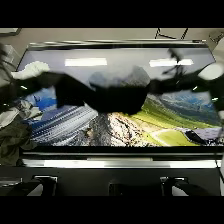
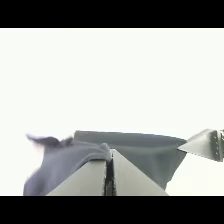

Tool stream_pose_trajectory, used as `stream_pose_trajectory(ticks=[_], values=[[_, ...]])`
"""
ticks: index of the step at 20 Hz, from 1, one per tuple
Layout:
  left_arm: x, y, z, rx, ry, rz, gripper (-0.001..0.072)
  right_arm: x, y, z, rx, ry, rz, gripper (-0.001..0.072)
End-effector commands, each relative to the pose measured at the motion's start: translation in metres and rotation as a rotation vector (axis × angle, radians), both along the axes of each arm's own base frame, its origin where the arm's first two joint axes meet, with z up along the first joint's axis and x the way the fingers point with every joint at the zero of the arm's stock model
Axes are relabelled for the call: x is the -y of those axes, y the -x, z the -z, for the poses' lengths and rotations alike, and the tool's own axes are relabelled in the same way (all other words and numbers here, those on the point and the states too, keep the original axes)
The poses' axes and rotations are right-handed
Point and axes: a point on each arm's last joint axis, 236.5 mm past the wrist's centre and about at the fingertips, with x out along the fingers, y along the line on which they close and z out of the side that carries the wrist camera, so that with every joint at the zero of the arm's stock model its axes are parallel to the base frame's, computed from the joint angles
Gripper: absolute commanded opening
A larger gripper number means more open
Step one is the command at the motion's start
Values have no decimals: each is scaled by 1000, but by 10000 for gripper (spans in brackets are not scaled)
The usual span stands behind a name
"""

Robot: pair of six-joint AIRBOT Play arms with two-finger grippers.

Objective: Fold the clothes and pants, and hang the long-sleeved shirts on hangers.

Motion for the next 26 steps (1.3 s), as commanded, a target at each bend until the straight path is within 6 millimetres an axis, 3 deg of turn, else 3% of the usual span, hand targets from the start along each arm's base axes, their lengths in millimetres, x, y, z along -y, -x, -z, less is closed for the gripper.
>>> stream_pose_trajectory(ticks=[1,2,4,6,9,11,13,15,16,18,20,22,23,26], values=[[-27,77,-179,445,-25,-86,19,52,11,-224,625,89,263,36],[-28,97,-203,512,-28,-98,19,61,32,-269,752,68,325,37],[-30,127,-225,569,-8,-119,19,70,74,-320,898,29,386,37],[-34,133,-223,535,2,-141,19,74,99,-330,919,31,402,37],[-41,120,-207,498,-68,-177,19,85,105,-307,842,127,413,37],[-51,98,-161,365,-174,-208,19,105,96,-260,675,253,443,37],[-57,78,-79,113,-241,-190,19,120,88,-183,376,348,447,37],[-51,74,20,-162,-243,-121,19,116,78,-96,93,402,368,37],[-46,77,69,-300,-214,-102,19,110,67,-58,3,395,339,37],[-27,97,171,-587,-134,-74,19,98,23,14,-63,325,350,38],[2,125,240,-760,-57,-31,19,76,-26,72,-86,166,401,38],[26,143,277,-847,31,-23,19,50,-55,129,-215,-14,452,38],[33,147,286,-863,67,-35,19,35,-60,153,-308,-92,461,38],[36,135,281,-816,95,-68,20,10,-48,202,-512,-179,415,38]])
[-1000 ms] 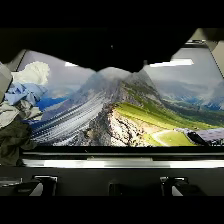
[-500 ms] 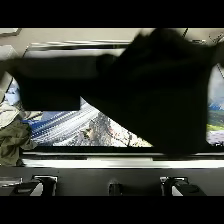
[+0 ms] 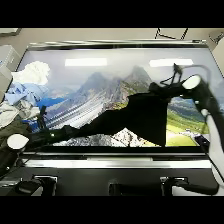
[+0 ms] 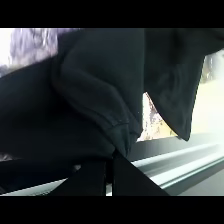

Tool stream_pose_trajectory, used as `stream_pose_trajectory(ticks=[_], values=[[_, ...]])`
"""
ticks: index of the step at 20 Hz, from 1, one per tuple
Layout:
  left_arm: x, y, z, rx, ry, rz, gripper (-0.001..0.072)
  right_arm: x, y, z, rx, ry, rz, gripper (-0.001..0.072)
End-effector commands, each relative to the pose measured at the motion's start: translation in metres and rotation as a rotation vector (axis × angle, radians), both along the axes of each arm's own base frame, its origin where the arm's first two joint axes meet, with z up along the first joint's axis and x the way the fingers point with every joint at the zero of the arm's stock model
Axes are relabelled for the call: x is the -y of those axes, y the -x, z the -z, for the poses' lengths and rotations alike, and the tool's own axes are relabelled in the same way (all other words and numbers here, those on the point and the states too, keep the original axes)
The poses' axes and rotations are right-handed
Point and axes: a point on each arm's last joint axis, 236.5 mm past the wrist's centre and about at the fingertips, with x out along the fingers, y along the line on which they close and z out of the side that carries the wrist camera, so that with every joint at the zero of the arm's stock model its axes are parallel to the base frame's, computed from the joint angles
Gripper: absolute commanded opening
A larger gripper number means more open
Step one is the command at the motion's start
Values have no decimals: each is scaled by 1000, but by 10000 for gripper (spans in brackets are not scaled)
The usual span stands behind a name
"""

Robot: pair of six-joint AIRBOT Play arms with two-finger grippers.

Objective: Fold the clothes and pants, and hang the long-sleeved shirts on hangers.

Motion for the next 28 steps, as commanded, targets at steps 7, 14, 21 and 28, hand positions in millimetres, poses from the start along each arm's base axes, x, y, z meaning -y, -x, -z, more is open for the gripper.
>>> stream_pose_trajectory(ticks=[7,14,21,28], values=[[-19,-37,-15,111,16,-137,20,171,116,58,-535,180,50,556],[-27,-41,-15,110,16,-161,20,94,231,138,-721,-89,21,571],[-30,-63,-63,311,-40,-103,19,63,166,106,-478,-20,-56,35],[-124,-74,-439,1235,-259,-319,18,134,55,-386,934,425,222,36]])
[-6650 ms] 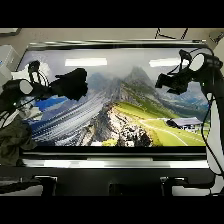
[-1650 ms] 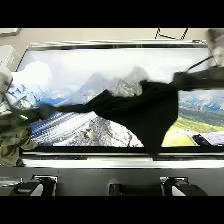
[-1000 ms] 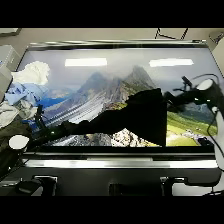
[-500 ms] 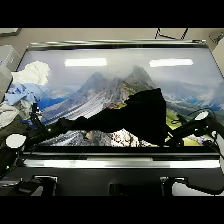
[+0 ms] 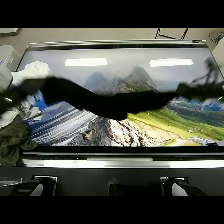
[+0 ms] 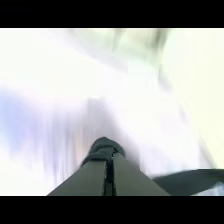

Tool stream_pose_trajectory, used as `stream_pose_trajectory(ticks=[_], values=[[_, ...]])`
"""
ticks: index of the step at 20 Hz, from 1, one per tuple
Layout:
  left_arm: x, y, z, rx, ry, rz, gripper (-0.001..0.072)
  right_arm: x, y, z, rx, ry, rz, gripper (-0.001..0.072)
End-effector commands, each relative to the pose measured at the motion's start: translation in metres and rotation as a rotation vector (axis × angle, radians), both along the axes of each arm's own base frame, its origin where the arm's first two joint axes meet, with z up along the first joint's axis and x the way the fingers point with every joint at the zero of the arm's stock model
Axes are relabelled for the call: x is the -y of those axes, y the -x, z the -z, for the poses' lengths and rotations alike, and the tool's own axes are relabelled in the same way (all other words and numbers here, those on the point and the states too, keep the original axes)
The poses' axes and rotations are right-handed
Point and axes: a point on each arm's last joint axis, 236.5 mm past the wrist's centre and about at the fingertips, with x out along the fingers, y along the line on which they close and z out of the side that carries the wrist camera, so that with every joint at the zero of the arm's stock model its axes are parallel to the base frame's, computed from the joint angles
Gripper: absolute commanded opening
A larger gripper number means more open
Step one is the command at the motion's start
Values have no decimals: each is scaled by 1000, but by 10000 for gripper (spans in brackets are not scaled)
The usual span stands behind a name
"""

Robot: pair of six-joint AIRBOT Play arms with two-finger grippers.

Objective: Fold the clothes and pants, and hang the long-sleeved shirts on hangers.

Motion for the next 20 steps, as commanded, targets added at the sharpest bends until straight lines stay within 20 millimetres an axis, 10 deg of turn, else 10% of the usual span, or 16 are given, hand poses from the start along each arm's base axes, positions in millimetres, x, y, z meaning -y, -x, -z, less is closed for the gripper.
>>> stream_pose_trajectory(ticks=[1,3,5,12,14,16,20], values=[[-48,56,-191,451,-124,-174,18,19,57,-295,775,200,158,36],[-49,96,-241,553,-146,-203,19,6,126,-367,968,207,188,36],[-37,124,-255,578,-136,-178,19,-7,167,-379,1001,186,181,36],[-51,177,-297,761,-114,-308,17,-6,202,-413,1143,203,220,36],[-51,149,-276,671,-169,-289,17,-2,169,-369,955,218,190,36],[-51,98,-228,480,-181,-214,18,6,118,-281,611,215,142,36],[-62,-30,-57,0,-153,-67,19,17,19,-61,-32,75,57,35]])
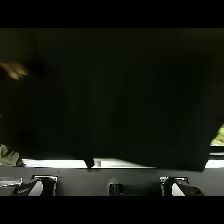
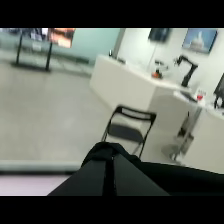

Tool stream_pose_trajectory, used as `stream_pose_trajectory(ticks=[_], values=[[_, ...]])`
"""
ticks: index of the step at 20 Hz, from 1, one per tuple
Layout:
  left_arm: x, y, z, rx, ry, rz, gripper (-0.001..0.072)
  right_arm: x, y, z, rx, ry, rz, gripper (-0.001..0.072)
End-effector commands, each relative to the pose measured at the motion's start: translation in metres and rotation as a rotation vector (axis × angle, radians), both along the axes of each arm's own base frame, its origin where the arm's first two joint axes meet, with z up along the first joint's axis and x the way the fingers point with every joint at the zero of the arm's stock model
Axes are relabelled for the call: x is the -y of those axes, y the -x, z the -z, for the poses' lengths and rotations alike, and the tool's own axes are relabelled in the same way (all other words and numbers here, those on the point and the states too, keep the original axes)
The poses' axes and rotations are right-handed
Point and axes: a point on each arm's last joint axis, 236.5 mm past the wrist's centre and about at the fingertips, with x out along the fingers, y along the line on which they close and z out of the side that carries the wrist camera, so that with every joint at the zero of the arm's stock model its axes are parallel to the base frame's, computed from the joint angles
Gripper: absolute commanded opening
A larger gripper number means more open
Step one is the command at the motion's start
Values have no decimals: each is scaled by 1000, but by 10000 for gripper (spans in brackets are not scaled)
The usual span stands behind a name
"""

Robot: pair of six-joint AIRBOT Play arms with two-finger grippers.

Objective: Fold the clothes and pants, and hang the long-sleeved shirts on hangers.

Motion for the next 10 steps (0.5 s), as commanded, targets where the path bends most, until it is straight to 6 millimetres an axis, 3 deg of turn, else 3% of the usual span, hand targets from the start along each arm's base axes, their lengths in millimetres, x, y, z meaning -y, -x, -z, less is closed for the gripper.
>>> stream_pose_trajectory(ticks=[1,3,5,7,10], values=[[-5,-93,155,-390,36,81,18,2,-62,186,-480,-154,-38,35],[-1,-143,251,-563,53,104,19,2,-104,260,-566,-328,28,36],[11,-171,327,-717,89,144,18,-12,-129,309,-652,-539,83,35],[29,-178,387,-866,134,192,19,-33,-138,336,-717,-669,53,36],[62,-169,446,-1076,238,244,21,-39,-125,367,-823,-649,9,37]])
